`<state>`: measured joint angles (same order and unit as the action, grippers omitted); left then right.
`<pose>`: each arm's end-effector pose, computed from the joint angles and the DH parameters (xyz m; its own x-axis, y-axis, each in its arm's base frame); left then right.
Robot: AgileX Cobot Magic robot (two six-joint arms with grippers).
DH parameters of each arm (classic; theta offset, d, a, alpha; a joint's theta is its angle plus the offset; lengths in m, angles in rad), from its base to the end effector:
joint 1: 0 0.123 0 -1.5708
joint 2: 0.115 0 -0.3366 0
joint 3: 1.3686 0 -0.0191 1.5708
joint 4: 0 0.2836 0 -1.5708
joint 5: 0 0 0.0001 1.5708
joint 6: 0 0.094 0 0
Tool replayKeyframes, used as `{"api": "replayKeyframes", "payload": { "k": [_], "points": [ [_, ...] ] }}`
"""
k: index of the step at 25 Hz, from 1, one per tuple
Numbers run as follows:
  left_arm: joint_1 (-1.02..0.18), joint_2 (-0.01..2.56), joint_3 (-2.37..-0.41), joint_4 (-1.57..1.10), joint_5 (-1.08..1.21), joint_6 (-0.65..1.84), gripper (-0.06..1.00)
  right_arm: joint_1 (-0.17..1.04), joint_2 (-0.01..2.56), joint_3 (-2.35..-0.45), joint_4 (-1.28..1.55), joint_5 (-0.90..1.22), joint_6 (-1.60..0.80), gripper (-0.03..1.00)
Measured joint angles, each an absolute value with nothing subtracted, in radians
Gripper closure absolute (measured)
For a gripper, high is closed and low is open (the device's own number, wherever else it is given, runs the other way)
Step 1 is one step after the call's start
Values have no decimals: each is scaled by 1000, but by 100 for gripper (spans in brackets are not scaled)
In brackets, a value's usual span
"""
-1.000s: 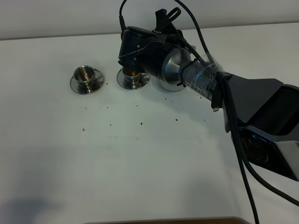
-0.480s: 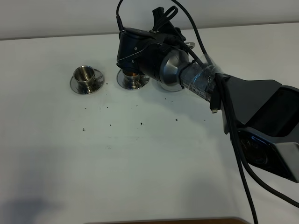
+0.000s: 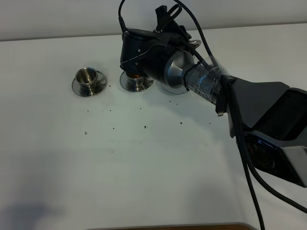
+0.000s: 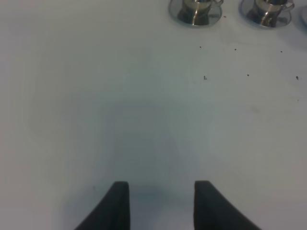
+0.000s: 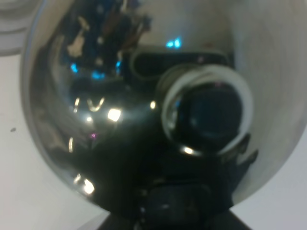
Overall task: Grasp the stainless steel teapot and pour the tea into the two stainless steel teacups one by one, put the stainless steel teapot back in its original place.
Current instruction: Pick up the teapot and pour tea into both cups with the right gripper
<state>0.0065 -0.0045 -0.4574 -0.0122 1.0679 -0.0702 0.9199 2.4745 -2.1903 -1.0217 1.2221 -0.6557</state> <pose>-0.0210 -0.0011 0.2777 -0.4946 -0.0792 -0.8655 -0.0349 0.9968 -0.0713 0.4180 0.4243 0.2113 0.0392 -0.8550 0.5172 -0.6213 -0.4263 -0.6575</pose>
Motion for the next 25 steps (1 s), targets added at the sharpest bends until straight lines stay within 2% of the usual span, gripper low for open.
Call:
{"api": "replayKeyframes", "payload": {
  "k": [25],
  "points": [
    [7,-5,-457,-12,1068,-69,56,920,2474,-2190,-1062,1220,-705,78]
  ]
}}
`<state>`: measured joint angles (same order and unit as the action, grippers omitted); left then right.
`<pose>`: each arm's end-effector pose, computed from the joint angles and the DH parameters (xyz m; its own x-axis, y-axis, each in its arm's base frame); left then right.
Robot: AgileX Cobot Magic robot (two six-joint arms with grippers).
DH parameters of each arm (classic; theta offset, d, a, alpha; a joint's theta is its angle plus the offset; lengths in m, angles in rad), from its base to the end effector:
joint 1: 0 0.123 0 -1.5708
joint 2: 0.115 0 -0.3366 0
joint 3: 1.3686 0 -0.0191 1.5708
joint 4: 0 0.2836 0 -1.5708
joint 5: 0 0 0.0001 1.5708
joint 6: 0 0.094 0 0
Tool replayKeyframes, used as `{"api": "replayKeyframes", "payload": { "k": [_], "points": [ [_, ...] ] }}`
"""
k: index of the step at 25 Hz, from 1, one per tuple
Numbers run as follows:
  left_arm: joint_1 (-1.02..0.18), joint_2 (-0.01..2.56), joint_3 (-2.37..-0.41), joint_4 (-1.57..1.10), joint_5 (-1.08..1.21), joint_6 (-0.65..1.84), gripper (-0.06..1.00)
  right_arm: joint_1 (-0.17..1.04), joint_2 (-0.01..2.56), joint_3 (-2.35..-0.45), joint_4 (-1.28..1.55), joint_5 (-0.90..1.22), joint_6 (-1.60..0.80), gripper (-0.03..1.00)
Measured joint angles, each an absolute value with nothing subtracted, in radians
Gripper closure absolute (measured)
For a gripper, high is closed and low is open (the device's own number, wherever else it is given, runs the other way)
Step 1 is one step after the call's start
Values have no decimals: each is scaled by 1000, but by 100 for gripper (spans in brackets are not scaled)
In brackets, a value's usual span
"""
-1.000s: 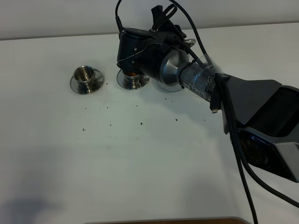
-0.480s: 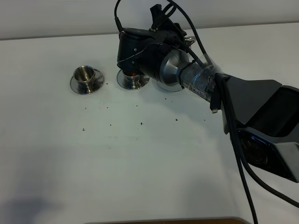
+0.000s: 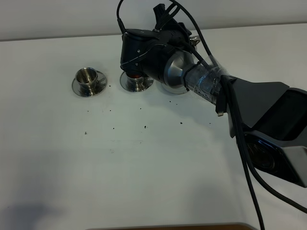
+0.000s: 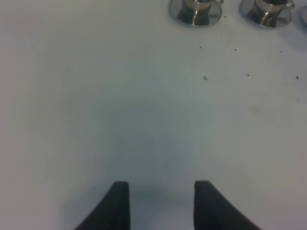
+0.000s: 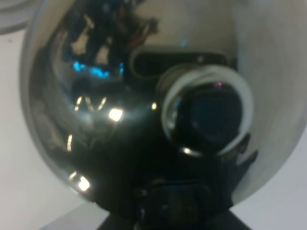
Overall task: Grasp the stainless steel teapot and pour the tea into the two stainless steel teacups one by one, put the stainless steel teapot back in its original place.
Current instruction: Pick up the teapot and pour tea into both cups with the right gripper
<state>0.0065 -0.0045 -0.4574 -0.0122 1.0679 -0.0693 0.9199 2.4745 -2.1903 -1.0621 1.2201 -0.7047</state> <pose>-0.0210 -0.0011 0.2777 -0.4946 -0.0783 -0.8656 -0.0345 0.9969 -0.0705 0.4198 0.4239 0.2143 0.0597 -0.8196 0.5699 -0.5938 -0.4881 -0.6397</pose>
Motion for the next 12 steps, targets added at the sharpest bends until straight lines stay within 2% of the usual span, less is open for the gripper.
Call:
{"api": "replayKeyframes", "payload": {
  "k": [12],
  "points": [
    [7,-5,-457,-12,1068,-69,56,920,2474,-2190,-1074,1220,-717,78]
  ]
}}
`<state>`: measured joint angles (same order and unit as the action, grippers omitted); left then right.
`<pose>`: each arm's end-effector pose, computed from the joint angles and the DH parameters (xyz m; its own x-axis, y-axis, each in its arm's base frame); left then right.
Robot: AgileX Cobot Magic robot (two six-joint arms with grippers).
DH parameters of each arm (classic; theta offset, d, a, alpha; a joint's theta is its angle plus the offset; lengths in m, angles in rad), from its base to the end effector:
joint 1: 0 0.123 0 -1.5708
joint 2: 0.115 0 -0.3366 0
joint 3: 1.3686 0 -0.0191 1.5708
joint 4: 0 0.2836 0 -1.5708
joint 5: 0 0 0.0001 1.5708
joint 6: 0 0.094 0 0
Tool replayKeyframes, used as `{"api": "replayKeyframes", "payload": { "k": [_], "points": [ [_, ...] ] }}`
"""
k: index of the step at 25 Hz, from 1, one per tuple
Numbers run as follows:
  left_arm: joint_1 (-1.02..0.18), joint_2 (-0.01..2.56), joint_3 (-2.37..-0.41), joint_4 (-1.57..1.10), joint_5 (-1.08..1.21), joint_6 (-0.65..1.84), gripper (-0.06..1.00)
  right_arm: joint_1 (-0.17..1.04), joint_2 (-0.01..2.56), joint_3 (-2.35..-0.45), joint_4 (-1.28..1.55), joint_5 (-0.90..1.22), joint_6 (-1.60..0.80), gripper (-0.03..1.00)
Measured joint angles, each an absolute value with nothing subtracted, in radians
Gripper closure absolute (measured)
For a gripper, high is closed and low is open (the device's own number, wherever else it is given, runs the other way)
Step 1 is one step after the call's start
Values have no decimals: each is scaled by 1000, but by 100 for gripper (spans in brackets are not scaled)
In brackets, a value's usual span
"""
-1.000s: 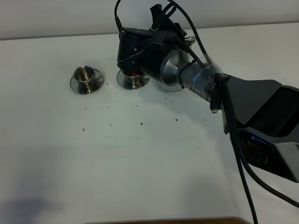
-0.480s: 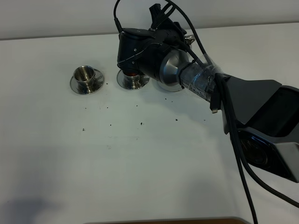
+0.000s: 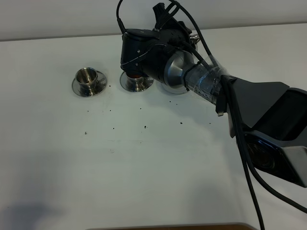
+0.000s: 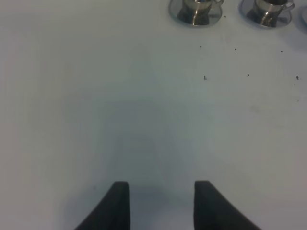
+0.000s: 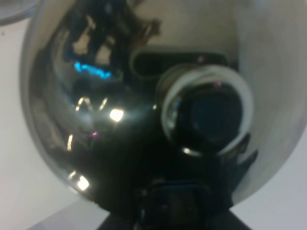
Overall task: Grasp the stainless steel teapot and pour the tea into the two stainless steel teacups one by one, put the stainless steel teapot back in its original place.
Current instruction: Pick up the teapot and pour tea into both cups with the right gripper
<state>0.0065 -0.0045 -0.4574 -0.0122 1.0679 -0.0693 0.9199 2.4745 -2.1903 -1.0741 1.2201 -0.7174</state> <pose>-0.0210 -0.0011 0.2777 -0.4946 -0.0783 -0.8656 -0.0345 0.9969 -0.0705 0.4203 0.4237 0.2152 0.0637 -0.8090 0.5843 -0.5859 -0.5043 -0.6343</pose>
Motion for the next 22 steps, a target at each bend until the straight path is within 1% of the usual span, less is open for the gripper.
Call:
{"api": "replayKeyframes", "payload": {
  "k": [9,22],
  "points": [
    [7,-5,-457,-12,1068,-69,56,920,2474,-2190,-1066,1220,-715,78],
    [7,-5,-457,-12,1068,-72,56,920,2474,-2221,-925,1220,-603,78]
  ]
}}
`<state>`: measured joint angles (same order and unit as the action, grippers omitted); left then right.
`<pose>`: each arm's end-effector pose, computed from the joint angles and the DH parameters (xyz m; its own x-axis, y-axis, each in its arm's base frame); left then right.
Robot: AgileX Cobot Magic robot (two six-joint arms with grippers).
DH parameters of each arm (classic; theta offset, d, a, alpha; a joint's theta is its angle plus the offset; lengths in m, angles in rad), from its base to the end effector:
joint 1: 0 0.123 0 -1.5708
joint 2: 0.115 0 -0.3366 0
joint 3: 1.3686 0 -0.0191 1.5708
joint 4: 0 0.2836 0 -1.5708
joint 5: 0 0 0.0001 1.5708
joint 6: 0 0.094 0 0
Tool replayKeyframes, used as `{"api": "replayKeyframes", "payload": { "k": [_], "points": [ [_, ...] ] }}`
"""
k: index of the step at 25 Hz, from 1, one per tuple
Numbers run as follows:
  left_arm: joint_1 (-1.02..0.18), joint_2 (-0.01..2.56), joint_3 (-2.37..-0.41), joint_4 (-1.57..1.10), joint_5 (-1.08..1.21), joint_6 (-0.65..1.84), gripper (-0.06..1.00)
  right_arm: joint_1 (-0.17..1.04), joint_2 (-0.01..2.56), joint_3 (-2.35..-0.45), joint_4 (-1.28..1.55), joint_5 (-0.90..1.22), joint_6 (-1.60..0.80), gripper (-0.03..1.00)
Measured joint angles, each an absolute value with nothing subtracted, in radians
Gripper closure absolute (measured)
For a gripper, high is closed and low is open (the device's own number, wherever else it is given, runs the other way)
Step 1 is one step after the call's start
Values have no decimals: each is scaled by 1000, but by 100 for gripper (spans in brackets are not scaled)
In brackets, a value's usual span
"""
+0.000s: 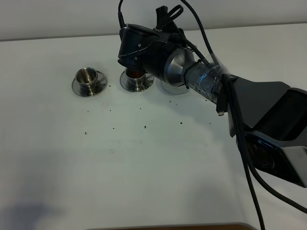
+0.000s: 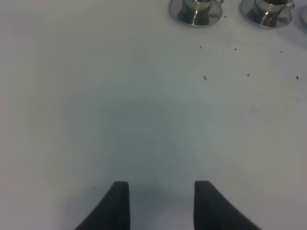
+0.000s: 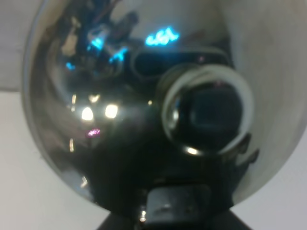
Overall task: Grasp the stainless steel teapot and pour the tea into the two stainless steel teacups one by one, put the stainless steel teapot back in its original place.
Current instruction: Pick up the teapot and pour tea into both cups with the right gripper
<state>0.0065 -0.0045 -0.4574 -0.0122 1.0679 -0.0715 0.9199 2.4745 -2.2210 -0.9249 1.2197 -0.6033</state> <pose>-0.0210 -0.0011 0.2777 -0.4945 -0.0805 -0.8654 -0.0355 0.9967 -0.0724 0.4151 0.4286 0.2137 0.0179 -0.9134 0.4067 -0.6664 -0.3141 -0.6762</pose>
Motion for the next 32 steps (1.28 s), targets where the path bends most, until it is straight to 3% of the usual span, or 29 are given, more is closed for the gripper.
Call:
{"api": "replayKeyframes", "payload": {
  "k": [14,32],
  "points": [
    [7,-5,-457,-12,1068,-71,56,899,2429,-2221,-738,1220,-470,78],
    [7,-5,-457,-12,1068,-70,56,731,2312,-2176,-138,1225,-307,78]
  ]
}}
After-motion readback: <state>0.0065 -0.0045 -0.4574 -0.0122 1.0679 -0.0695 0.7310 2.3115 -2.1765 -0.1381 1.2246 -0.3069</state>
